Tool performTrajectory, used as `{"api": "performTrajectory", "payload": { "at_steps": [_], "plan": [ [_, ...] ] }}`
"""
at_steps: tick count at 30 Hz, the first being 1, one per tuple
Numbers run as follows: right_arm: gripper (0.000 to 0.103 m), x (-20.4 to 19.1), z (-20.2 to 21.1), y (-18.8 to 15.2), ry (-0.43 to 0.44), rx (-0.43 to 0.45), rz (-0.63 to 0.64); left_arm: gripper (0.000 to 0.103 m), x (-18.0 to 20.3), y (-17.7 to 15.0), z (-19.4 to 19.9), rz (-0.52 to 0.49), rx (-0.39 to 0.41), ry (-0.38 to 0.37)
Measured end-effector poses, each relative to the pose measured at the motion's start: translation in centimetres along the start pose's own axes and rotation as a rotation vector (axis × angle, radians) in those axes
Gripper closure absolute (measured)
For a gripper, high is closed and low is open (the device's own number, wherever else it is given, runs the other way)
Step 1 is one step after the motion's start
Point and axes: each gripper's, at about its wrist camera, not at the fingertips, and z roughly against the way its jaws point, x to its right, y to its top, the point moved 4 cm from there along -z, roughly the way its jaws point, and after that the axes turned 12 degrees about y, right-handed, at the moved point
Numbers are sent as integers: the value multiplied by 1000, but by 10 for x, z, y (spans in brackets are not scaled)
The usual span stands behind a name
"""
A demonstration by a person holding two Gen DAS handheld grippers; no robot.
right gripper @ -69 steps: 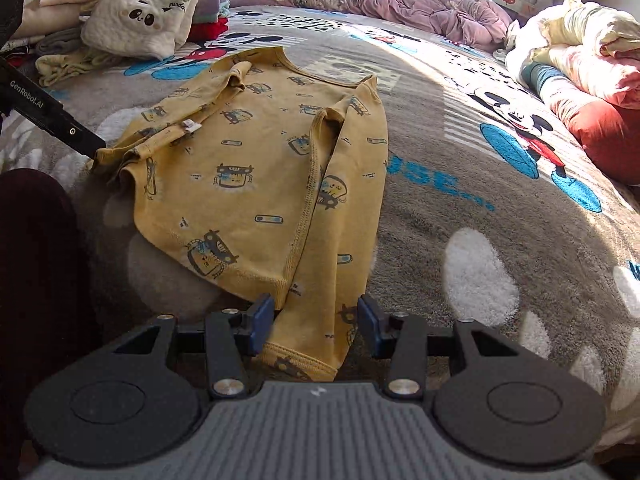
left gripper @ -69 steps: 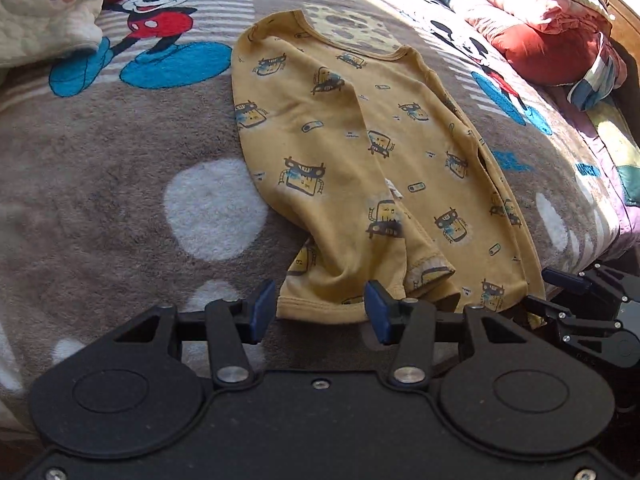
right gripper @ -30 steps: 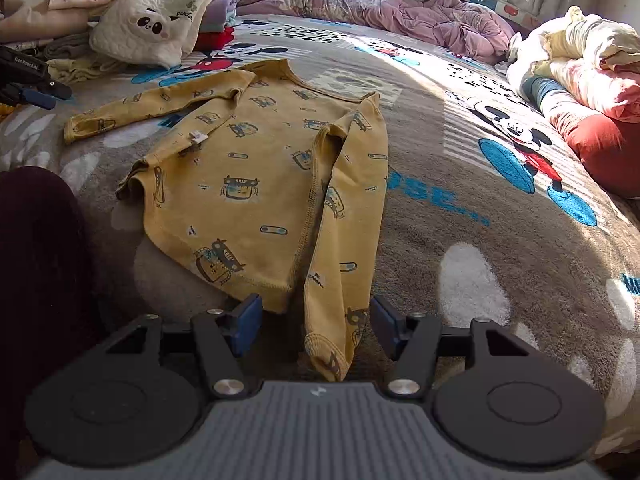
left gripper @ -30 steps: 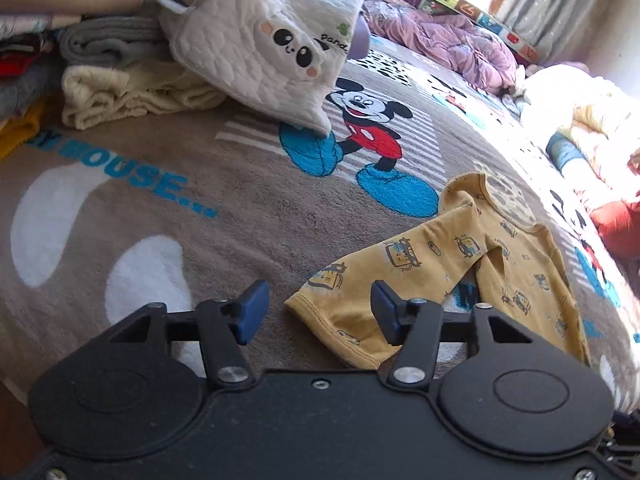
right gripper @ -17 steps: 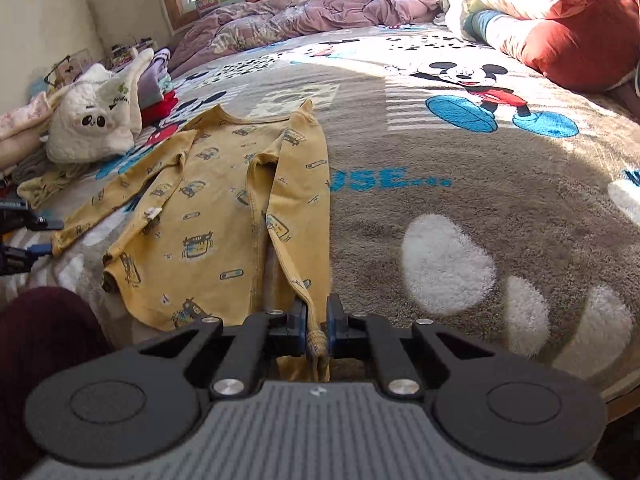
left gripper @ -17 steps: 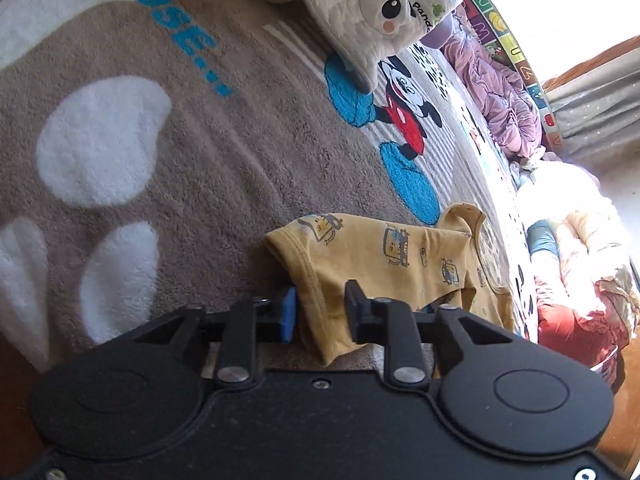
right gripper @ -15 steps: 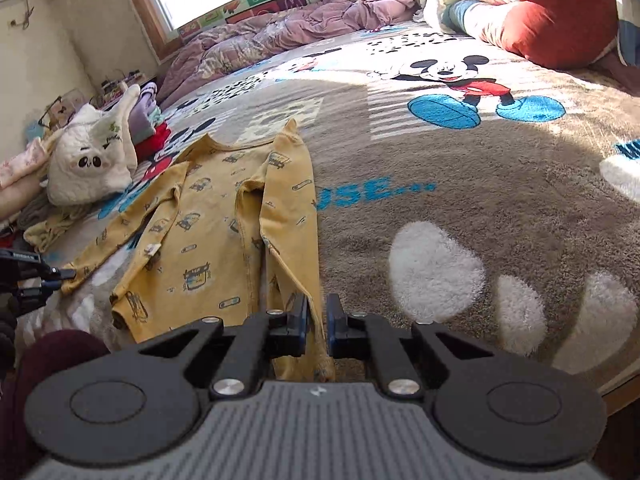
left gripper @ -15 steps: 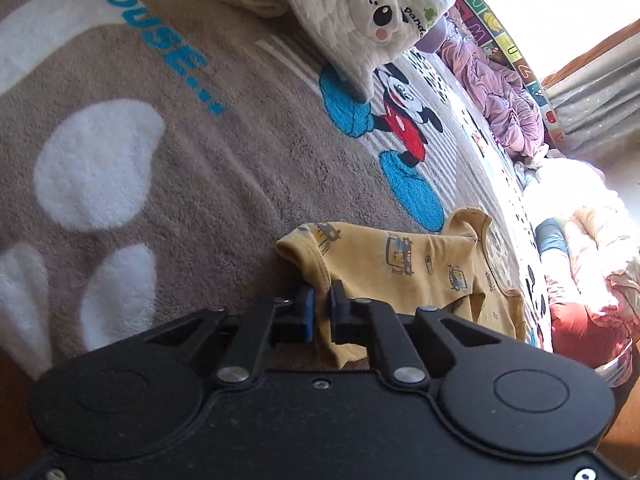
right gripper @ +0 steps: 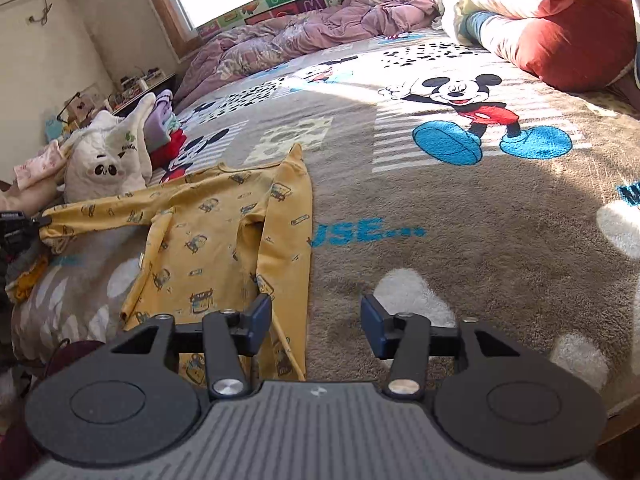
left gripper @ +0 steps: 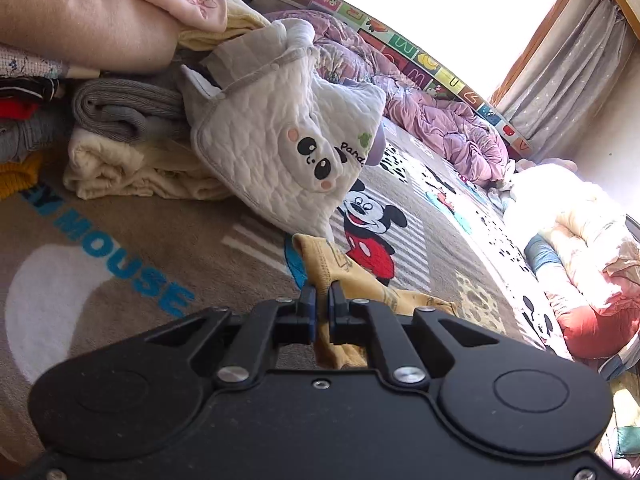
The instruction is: Fold clothes
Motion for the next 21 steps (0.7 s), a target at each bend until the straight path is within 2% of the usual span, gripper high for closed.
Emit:
{"api": "performTrajectory", "payload": {
  "at_steps": [5, 8, 9, 10, 12, 13, 14, 15, 18, 21],
  "plan": [
    [40, -23, -25, -32, -49, -142, 104, 99, -24, -10, -21, 11, -56, -17],
    [41, -27, -40, -43, -93, -193, 134, 95, -37, -32, -49, 9, -167, -5],
    [46, -27, -44, -46, -117, -201, 144, 92, -42, -41, -56, 18, -195, 7],
    [50, -25, -44, -46, -134, -191, 145, 91, -47, -50, -63, 26, -223, 19],
    [68, -20, -42, -44, -141, -169, 127, 87, -58, -61, -63, 98, -214, -7],
    [73, -17, -39, -43, -134, -157, 110, 86, -64, -64, -63, 146, -213, -24],
    [88, -14, -35, -39, -124, -137, 91, 85, -69, -66, -63, 189, -214, -40],
    [94, -11, -31, -36, -116, -116, 73, 85, -74, -67, -63, 228, -218, -57],
    [94, -1, -13, -19, -118, -45, 31, 85, -87, -71, -63, 324, -229, -98],
    [94, 12, 7, 6, -103, 23, -19, 85, -84, -70, -60, 291, -226, -88]
  ]
}}
